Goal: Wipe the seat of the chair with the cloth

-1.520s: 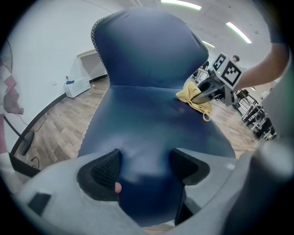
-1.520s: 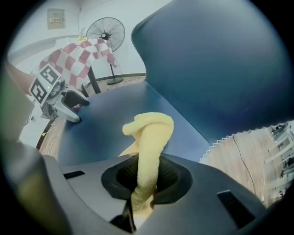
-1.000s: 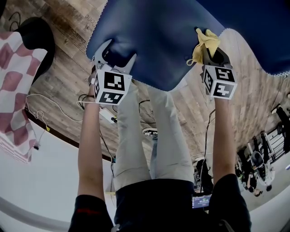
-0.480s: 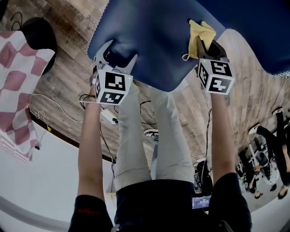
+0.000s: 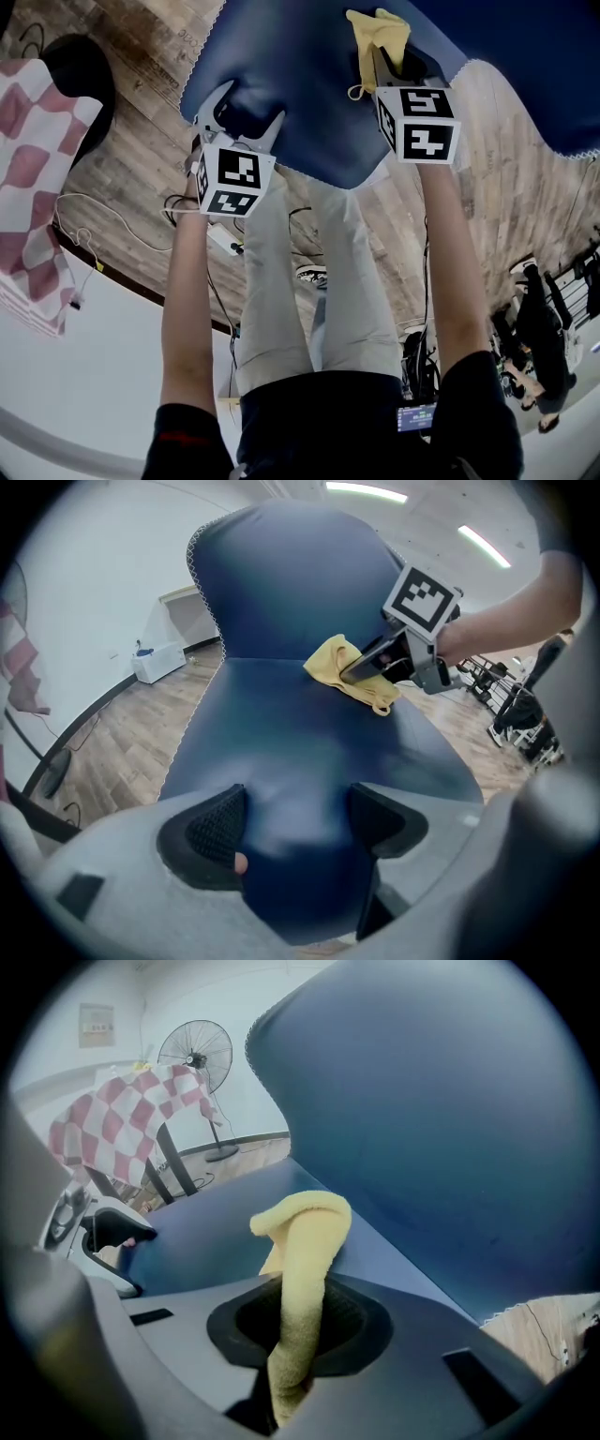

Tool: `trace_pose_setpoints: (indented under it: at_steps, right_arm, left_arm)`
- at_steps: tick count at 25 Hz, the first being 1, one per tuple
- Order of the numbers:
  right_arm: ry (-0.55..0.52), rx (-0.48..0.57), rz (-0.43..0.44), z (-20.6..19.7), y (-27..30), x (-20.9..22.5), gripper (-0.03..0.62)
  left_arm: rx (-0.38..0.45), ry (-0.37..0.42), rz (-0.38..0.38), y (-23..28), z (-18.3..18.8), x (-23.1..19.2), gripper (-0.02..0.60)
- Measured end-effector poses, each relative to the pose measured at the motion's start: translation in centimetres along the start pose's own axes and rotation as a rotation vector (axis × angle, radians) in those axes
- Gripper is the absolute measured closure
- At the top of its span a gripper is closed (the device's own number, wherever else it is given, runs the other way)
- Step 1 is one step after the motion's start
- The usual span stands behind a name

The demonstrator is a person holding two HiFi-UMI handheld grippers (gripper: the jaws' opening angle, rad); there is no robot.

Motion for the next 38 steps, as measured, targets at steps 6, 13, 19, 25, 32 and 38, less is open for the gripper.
trace_pose_setpoints:
  at_steps: [6,13,19,25,32,38]
  right_arm:
    - [0.002,-0.002,-0.005,0.5,0.4,-0.4,0.546]
    - [-0.017,0.003,0.022,1.4,1.1,-1.5,0.545]
    - [-0.054,0.013,0.074,3.3,2.6,-4.5,0.545]
    - [-0.063,0.018,0.098,4.5,3.7,-6.1,0.545]
    - [-0.062,0.035,0.107,5.7,4.7,-7.8,0.545]
    - [-0.074,0.036,0.125,6.4,5.4,-9.1,0.545]
  left_arm:
    - [0.002,0.000,0.004,0.0,0.0,-0.1,0.227]
    - [0.005,0.000,0.004,0.0,0.0,-0.2,0.227]
    - [0.012,0.000,0.004,0.0,0.0,-0.1,0.227]
    - [0.019,0.000,0.006,-0.1,-0.1,0.0,0.227]
    - [0.025,-0.001,0.004,-0.1,-0.2,-0.1,0.227]
    - [0.028,0.000,0.004,-0.1,-0.3,-0.3,0.227]
Point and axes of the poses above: the fingertips, and each gripper's own axes: y forward along the fingers, x to its right, z out of its top, the point moved 9 cm from there along -y, backward along the fingers, and after that the axes turned 14 degrees about y, right-handed, at the moved point
